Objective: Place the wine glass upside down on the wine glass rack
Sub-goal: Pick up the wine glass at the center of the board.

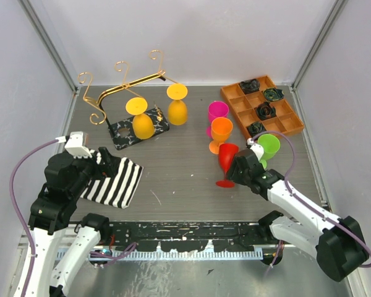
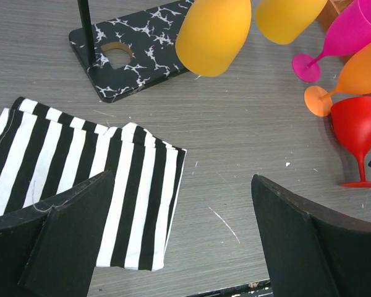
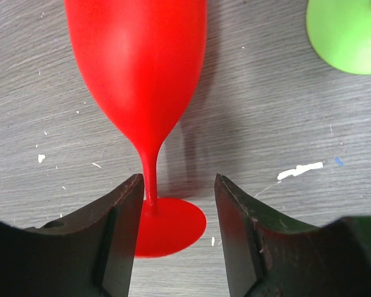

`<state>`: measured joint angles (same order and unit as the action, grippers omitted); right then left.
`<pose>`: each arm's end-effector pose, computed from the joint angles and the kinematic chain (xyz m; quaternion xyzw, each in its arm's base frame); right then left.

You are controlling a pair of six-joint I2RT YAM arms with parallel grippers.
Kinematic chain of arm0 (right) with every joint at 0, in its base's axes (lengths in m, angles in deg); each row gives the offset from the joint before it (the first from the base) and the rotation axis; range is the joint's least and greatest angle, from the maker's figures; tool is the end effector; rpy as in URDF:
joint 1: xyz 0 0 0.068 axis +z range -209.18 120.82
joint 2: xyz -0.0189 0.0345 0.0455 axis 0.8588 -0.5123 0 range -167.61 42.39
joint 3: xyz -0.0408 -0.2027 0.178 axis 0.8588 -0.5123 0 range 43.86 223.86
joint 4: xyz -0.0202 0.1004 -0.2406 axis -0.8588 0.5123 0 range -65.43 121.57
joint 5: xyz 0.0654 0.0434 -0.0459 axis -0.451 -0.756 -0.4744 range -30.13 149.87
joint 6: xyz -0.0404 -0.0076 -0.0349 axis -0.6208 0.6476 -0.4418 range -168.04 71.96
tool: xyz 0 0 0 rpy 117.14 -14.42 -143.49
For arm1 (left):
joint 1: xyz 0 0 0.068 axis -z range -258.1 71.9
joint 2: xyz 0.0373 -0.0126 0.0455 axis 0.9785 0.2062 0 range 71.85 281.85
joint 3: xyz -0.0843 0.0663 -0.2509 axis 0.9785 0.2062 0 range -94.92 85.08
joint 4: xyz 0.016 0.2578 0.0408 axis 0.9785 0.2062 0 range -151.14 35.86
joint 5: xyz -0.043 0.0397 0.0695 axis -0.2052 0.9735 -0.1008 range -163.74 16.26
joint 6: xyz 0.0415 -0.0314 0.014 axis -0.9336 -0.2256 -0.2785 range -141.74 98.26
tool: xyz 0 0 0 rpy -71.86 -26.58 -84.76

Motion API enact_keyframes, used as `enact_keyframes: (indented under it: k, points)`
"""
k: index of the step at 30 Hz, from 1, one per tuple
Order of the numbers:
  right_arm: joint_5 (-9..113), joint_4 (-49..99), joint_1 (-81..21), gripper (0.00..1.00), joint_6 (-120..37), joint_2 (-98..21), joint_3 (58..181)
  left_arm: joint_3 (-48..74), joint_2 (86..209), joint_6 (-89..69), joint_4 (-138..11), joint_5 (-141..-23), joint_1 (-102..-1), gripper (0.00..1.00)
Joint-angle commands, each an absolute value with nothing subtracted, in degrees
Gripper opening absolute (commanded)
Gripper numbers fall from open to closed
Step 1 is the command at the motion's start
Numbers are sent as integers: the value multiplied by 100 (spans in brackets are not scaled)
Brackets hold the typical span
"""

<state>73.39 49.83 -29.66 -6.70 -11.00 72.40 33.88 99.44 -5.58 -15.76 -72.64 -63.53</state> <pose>0.1605 0.0813 0.1936 0.1361 0.9244 0.1063 0.3402 0.0855 -0.0215 0.3483 -0.0169 0.8278 -0.1409 0.5428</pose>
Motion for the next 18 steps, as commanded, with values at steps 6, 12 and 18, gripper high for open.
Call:
enact_keyframes:
  k: [6, 12, 18]
  points:
    - [7300, 4198, -2948, 56, -735, -1892, 7520, 3462, 9954, -574, -1597, -7326, -6342, 99]
    - [6972, 3796, -2947, 56, -736, -2163, 7366, 3459, 9962, -583, -1606, -7330, -6344, 99]
    - [6912, 3594, -2943, 56, -731, -2448, 7267, 3459, 9958, -581, -1605, -7322, -6340, 99]
